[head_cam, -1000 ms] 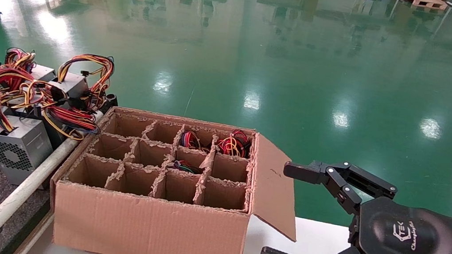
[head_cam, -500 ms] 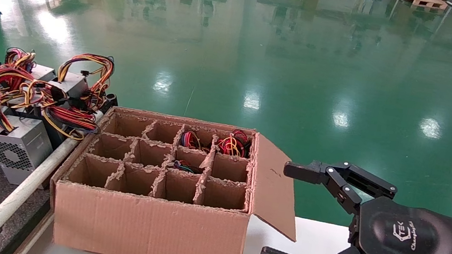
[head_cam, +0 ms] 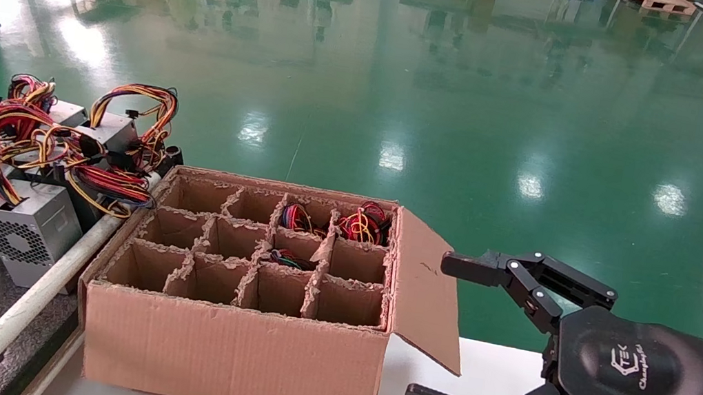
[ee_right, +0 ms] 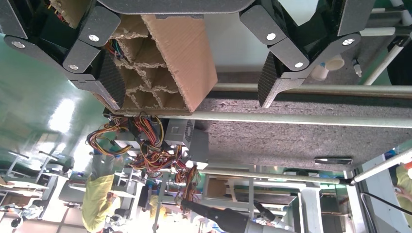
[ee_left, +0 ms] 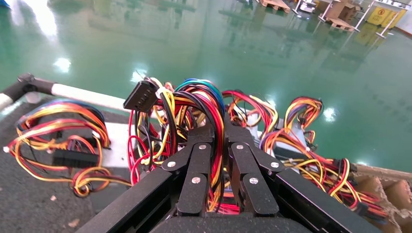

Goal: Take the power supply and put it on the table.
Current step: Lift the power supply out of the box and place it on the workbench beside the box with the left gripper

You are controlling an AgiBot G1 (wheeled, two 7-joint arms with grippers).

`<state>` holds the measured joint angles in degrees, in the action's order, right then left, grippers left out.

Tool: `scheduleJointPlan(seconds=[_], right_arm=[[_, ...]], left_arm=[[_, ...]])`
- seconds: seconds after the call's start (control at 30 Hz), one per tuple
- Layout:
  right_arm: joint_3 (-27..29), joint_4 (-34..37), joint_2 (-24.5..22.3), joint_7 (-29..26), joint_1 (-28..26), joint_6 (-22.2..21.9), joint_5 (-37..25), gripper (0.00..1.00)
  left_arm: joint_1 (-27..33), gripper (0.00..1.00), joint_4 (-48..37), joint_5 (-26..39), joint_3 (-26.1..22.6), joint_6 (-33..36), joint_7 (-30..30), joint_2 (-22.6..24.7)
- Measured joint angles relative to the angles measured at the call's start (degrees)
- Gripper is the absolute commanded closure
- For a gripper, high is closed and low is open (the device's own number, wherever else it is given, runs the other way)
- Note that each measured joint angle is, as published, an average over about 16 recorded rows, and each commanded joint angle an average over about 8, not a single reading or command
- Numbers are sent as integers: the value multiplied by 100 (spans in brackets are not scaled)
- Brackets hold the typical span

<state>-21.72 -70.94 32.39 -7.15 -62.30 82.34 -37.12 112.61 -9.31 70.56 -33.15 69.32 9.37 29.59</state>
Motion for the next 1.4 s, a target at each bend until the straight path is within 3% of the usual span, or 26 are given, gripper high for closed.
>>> scheduleJointPlan(seconds=[0.93,1.4], right_arm=[[0,0,0,0,0,0,0,0],[0,0,0,0,0,0,0,0]], left_arm=[[172,100,-1028,-11,-13,-60,-731,408],[355,100,-1079,-67,-22,-244,-884,543]])
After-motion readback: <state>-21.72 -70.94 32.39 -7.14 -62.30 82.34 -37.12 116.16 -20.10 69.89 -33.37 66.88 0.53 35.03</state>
